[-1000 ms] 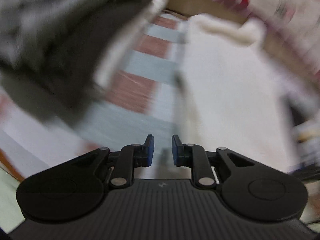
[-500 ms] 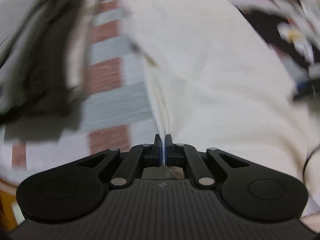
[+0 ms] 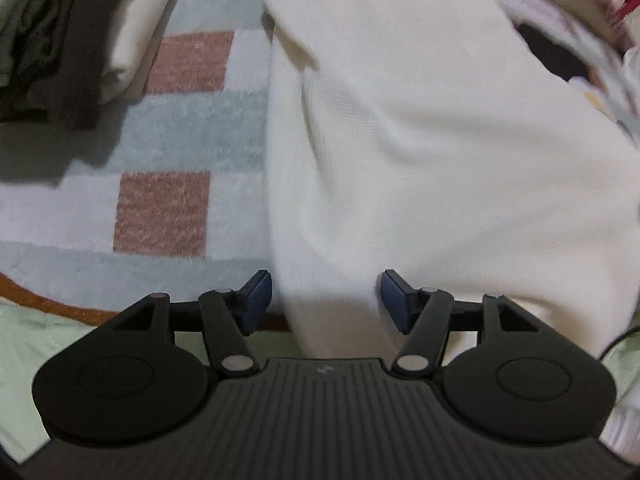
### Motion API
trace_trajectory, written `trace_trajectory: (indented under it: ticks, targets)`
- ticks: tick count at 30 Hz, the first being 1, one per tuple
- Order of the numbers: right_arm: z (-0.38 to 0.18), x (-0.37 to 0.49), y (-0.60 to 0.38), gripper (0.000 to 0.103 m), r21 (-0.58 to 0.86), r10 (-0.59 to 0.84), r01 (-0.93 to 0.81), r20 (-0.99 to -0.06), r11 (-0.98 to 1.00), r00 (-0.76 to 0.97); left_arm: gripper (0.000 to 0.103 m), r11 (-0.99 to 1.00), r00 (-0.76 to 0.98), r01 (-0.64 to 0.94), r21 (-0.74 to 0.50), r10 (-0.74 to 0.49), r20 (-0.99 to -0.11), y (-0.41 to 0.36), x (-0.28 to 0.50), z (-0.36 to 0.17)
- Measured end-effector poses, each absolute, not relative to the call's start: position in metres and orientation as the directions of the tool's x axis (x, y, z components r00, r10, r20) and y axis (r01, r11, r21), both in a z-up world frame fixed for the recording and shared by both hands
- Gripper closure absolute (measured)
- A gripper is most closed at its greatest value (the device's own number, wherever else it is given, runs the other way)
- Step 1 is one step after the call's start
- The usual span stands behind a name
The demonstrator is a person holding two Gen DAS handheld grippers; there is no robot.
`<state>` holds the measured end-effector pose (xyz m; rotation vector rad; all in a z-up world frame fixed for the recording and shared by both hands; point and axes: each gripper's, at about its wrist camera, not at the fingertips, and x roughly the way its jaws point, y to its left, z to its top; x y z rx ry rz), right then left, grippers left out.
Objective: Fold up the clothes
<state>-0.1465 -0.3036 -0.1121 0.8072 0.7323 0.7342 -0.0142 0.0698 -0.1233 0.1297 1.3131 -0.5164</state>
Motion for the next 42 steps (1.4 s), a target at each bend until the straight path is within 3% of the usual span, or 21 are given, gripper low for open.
trace_trajectory:
  ticks: [4, 6, 10, 17, 22, 27, 29, 31, 32, 33, 34, 35, 36, 38, 42]
  targets:
    - [-0.101, -0.145, -0.295, 0.085, 0.527, 0.561, -0.234, -0.636, 0.817, 0.531, 0.042, 0.886, 0.195, 0.415, -0.207, -0.309, -0.931, 0.075, -0.021, -0.118]
    - [-0.105, -0.148, -0.29, 0.079, 0.46, 0.49, -0.2, -0.69, 0.865, 0.533, 0.042, 0.891, 0.227, 0.421, -0.167, -0.282, -0.932, 0.072, -0.028, -0.113]
    - [-0.099, -0.16, -0.291, 0.063, 0.447, 0.469, -0.183, -0.696, 0.876, 0.543, 0.042, 0.879, 0.25, 0.453, -0.149, -0.286, -0.925, 0.063, -0.041, -0.102]
    - [-0.08, -0.217, -0.287, 0.062, 0.479, 0.589, -0.342, -0.651, 0.808, 0.479, 0.044, 0.848, 0.193, 0.421, -0.324, -0.432, -0.881, 0.046, -0.061, -0.084]
    - [-0.088, -0.25, -0.258, 0.059, 0.362, 0.59, -0.507, -0.691, 0.782, 0.417, 0.042, 0.827, 0.207, 0.495, -0.265, -0.409, -0.889, 0.013, -0.095, -0.077]
    - [-0.101, -0.255, -0.239, 0.05, 0.245, 0.564, -0.622, -0.729, 0.743, 0.387, 0.041, 0.867, 0.232, 0.49, -0.085, -0.224, -0.947, -0.008, -0.106, -0.098]
    - [-0.102, -0.255, -0.237, 0.045, 0.216, 0.575, -0.663, -0.721, 0.717, 0.387, 0.041, 0.885, 0.24, 0.46, -0.076, -0.206, -0.949, -0.004, -0.104, -0.101]
    - [-0.103, -0.256, -0.233, 0.04, 0.18, 0.578, -0.701, -0.72, 0.691, 0.385, 0.05, 0.902, 0.248, 0.425, -0.08, -0.201, -0.948, 0.001, -0.102, -0.102]
    - [-0.105, -0.259, -0.23, 0.041, 0.135, 0.564, -0.72, -0.724, 0.68, 0.397, 0.07, 0.911, 0.258, 0.404, -0.079, -0.197, -0.946, 0.005, -0.102, -0.103]
    - [-0.106, -0.262, -0.227, 0.046, 0.085, 0.546, -0.733, -0.726, 0.674, 0.418, 0.091, 0.918, 0.289, 0.388, -0.081, -0.205, -0.935, 0.008, -0.103, -0.101]
    - [-0.106, -0.266, -0.226, 0.059, 0.036, 0.535, -0.743, -0.718, 0.668, 0.446, 0.1, 0.923, 0.327, 0.375, -0.086, -0.219, -0.919, 0.012, -0.105, -0.098]
    - [-0.107, -0.27, -0.226, 0.096, -0.013, 0.523, -0.75, -0.708, 0.661, 0.474, 0.101, 0.926, 0.375, 0.368, -0.087, -0.233, -0.897, 0.016, -0.108, -0.092]
    - [-0.106, -0.273, -0.228, 0.096, -0.035, 0.525, -0.75, -0.693, 0.66, 0.494, 0.101, 0.928, 0.427, 0.362, -0.086, -0.247, -0.87, 0.019, -0.113, -0.084]
    - [-0.091, -0.273, -0.246, 0.097, 0.059, 0.583, -0.711, -0.623, 0.701, 0.522, 0.101, 0.927, 0.507, 0.363, -0.089, -0.277, -0.816, 0.025, -0.124, -0.068]
    - [-0.067, -0.269, -0.298, 0.097, 0.345, 0.665, -0.572, -0.465, 0.744, 0.584, 0.101, 0.937, 0.586, 0.308, -0.162, -0.322, -0.743, 0.039, -0.138, -0.046]
